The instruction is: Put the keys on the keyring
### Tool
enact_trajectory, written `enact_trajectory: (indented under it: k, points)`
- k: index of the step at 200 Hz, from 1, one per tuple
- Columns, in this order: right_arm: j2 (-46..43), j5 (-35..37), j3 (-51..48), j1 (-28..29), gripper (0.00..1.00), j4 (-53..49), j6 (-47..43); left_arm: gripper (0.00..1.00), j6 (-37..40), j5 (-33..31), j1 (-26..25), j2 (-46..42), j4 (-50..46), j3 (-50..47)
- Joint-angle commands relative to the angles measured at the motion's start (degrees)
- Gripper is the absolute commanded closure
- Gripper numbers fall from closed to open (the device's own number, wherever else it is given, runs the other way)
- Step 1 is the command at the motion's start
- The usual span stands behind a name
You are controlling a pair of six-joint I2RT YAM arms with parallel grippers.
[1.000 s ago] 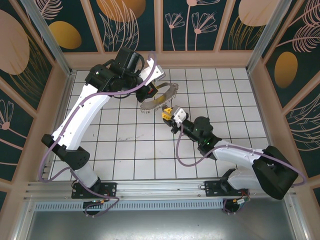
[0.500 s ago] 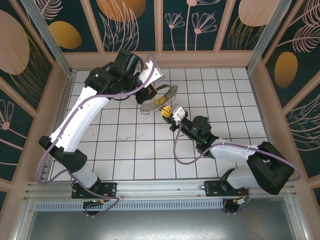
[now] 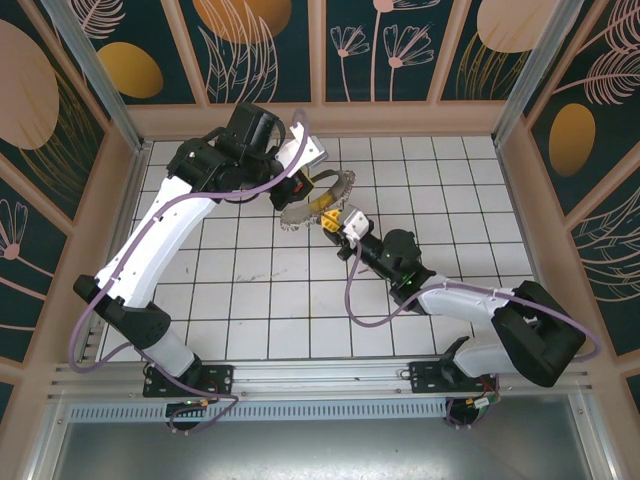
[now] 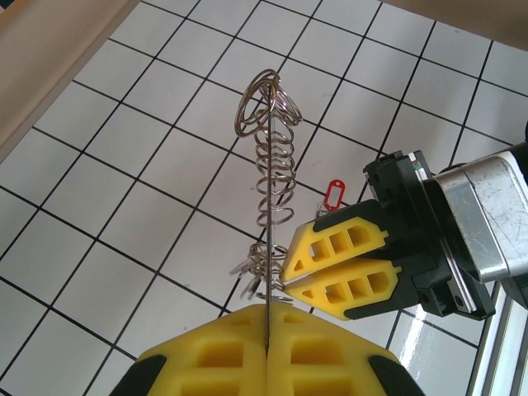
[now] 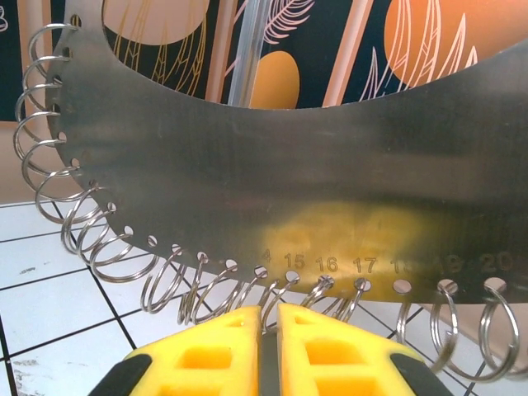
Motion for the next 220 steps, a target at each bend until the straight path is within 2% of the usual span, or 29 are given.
enact_trajectory:
  k: [1,55,104,220]
  points:
    - [0.9,-0.3,2.2,0.5,0.86,3.2,-0.8,1.0,-1.0,1.4,-0.4,-2.1,2.8,-0.1]
    - [1.4,1.4,2.3,0.5,0.79,2.5,-2.0,1.0,-1.0,1.2,-0.4,-2.5,3.1,-0.5]
    - [2.4,3.9,2.0,0.9,0.78,4.6,-1.7,1.0,-1.3,1.1,-0.4,-2.7,3.5,-0.7]
    - [3.5,4.6,1.7,1.1,0.93,7.9,-0.2,1.0,-1.6,0.9,-0.4,-3.4,4.5,-2.0]
